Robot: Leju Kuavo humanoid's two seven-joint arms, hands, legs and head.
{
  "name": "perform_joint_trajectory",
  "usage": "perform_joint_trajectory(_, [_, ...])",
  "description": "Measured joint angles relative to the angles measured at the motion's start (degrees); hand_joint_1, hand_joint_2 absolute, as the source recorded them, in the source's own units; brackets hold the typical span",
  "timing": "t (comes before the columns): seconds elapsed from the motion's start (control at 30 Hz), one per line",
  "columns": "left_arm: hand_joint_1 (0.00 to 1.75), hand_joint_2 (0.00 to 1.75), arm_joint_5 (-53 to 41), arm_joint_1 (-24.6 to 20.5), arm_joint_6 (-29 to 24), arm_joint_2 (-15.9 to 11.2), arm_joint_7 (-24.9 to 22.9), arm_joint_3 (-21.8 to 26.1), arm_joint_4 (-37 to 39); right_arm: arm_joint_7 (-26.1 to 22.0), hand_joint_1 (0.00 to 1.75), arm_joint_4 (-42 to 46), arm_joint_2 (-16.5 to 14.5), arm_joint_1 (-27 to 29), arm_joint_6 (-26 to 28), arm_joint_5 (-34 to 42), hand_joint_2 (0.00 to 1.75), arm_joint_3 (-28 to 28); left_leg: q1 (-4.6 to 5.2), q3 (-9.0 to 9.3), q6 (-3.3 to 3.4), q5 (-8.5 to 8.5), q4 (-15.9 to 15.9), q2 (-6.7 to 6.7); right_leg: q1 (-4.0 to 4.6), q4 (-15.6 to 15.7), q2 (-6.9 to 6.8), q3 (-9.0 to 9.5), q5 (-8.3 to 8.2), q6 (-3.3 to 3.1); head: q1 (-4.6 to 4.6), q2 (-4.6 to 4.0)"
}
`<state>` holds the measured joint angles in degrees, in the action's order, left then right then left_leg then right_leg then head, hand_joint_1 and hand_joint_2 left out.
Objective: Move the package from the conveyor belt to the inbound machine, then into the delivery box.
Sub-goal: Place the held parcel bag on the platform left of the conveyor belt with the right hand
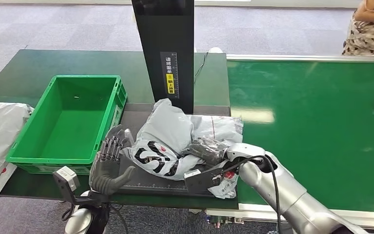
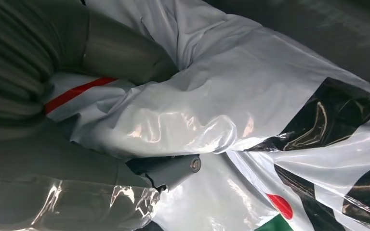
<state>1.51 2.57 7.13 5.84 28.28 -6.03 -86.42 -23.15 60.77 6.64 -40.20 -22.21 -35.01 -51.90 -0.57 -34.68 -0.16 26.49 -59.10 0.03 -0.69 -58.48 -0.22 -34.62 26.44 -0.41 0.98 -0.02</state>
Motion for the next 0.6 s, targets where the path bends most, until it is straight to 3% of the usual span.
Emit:
perform_joint_trajectory(0.1, [0.0,1.75,0.4,0.0,-0.6,0.0,0.0,0.2,-0.1,2.6,1.69,-2.5,0.0,-1.4,2.3,-2.0,1.75,-1.5,0.0,0.01,0.0,0.0,0.0,-0.01,0.0,0.0,0.0,0.0,0.0,0.0,-0.01,0.0])
perform_joint_trajectory(0.23, [0.0,1.75,1.3,0.0,-1.1,0.0,-0.1,0.6,-0.3,0.5,0.07,-5.0,0.0,-1.7,5.3,-1.6,1.75,-2.2,0.0,0.01,0.0,0.0,0.0,-0.01,0.0,0.0,-0.01,0.0,0.0,0.0,0.0,0.0])
perform_joint_trajectory(0.27, [0.0,1.75,1.6,0.0,-1.2,0.1,-0.1,0.7,-0.3,-0.7,0.0,-5.3,0.0,-1.5,6.3,-1.3,1.75,-2.2,0.0,0.01,0.0,0.0,0.0,-0.01,0.0,0.0,0.0,-0.01,0.0,0.0,0.0,0.0])
perform_joint_trajectory(0.6, [0.0,1.75,3.2,0.0,-1.7,0.3,0.7,0.8,-0.8,-12.5,0.0,-1.6,0.0,2.6,12.7,4.1,1.75,2.5,-0.01,0.01,0.0,0.01,0.0,-0.01,0.0,0.0,0.01,-0.01,0.01,0.0,-0.01,0.0])
